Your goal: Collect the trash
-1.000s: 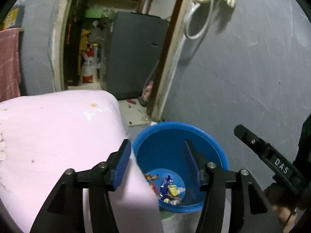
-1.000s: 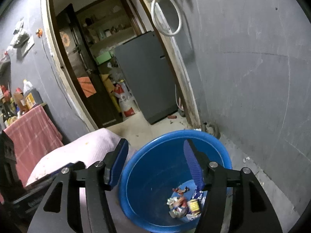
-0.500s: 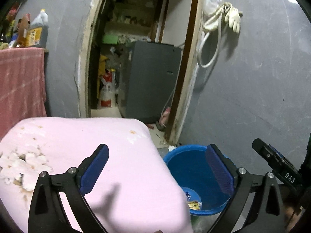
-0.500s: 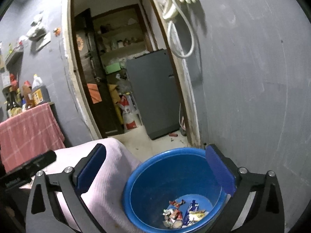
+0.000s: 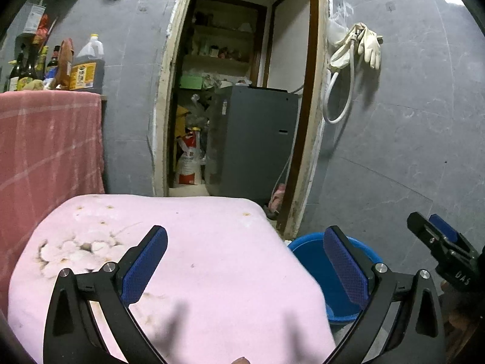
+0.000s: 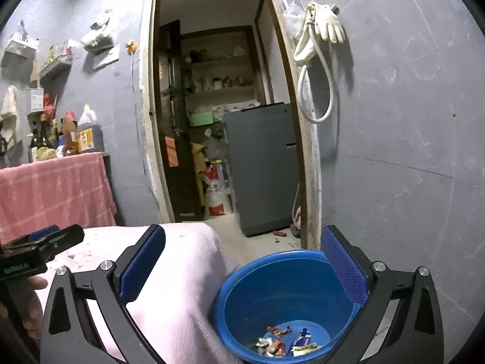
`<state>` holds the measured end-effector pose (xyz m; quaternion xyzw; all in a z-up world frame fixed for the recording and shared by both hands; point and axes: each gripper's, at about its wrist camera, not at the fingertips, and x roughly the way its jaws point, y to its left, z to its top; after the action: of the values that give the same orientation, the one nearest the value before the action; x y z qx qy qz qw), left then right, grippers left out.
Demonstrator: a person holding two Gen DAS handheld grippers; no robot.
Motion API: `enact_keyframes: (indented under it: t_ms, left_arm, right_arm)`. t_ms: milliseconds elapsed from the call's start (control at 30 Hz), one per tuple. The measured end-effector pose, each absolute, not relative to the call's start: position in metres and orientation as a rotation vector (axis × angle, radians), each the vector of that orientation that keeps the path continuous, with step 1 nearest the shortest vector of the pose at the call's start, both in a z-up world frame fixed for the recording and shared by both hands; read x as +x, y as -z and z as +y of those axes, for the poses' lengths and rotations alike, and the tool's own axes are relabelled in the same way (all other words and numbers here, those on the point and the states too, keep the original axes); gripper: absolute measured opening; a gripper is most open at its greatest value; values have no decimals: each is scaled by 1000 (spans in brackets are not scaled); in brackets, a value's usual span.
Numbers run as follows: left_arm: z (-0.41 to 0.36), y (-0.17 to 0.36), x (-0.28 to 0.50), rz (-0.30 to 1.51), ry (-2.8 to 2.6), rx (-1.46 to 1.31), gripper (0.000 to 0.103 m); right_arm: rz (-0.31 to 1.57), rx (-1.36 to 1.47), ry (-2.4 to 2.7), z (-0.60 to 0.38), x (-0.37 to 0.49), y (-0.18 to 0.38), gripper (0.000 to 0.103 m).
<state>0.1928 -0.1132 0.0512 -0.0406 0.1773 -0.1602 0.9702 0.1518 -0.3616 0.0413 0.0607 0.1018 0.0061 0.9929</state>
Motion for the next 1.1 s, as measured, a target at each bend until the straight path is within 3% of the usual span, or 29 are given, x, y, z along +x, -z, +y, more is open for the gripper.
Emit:
enact_keyframes:
  t_ms: [1100]
  left_arm:
    - [-53,-57,82,314,280,-74,101]
  right_arm:
    - [189,137,-32,-304,28,-60,103]
